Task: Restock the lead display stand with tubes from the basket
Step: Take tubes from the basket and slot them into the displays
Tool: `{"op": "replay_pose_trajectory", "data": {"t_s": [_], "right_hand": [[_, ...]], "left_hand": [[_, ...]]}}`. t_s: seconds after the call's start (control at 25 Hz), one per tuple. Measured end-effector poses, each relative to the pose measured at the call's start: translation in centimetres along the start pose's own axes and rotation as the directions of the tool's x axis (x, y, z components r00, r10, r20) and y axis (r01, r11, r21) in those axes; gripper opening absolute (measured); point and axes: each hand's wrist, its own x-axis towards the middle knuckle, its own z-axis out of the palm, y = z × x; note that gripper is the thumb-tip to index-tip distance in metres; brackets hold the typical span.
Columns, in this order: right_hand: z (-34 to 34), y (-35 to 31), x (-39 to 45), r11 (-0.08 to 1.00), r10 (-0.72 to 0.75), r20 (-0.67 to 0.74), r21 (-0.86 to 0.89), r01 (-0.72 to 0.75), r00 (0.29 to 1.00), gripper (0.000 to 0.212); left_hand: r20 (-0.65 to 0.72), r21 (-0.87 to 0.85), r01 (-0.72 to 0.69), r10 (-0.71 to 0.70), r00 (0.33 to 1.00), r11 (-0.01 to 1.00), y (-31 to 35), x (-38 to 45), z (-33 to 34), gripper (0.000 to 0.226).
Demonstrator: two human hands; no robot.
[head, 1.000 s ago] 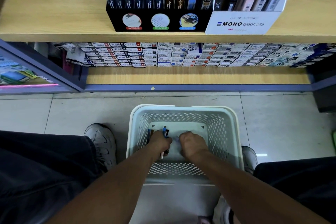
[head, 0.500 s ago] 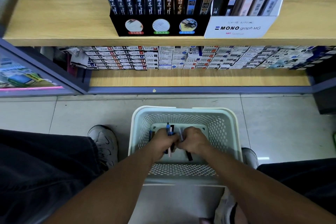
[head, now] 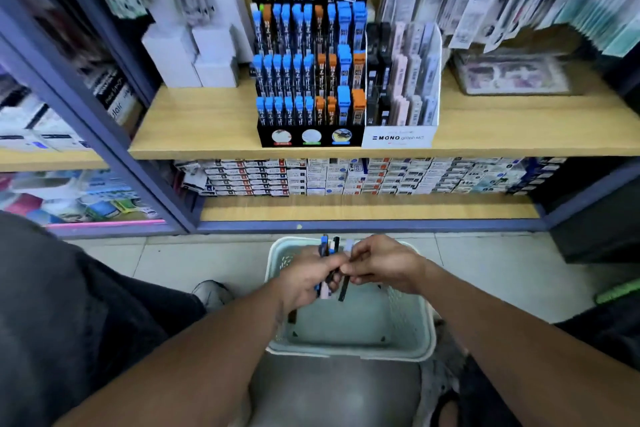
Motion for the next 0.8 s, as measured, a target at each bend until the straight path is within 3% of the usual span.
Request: {"op": "replay_pose_trajectory", "data": {"t_s": [0.12,0.24,0.44,0.6,0.8], "right_hand": [[-0.6,-3.9,-2.5,0.985,-0.106,-0.055,0.134,0.112,0.993,0.012],[-1.5,-9.4,-5.0,0.930,-0.265,-0.151,0.222,0.294,0.952,0.021],[-2.2,-17.9,-8.7,0.847,-0.466,-0.208,0.174,0.502,0.860,0.021],[-2.5,-21.9,-9.8,0.802,-0.576,-0.200,0.048,0.596,0.792,0.019],[-3.9,-25.3,-9.6,0.801,-0.579,-0.256,-0.004,0.598,0.774,0.020]], "left_hand": [[0.083,-0.007,-0.097,0.097,0.992,0.995,5.0,-2.5,0.7,0.010],[0.146,0.023,-0.209,0.204,0.968,0.978,12.9,-5.9,1.2,0.011],[0.247,0.114,-0.350,0.315,0.917,0.930,23.3,-12.3,2.0,0.016],[0.184,0.098,-0.432,0.411,0.893,0.896,26.9,-13.1,2.5,0.010],[-0.096,0.153,-0.476,0.492,0.865,0.866,29.5,-11.0,4.1,0.028]]}}
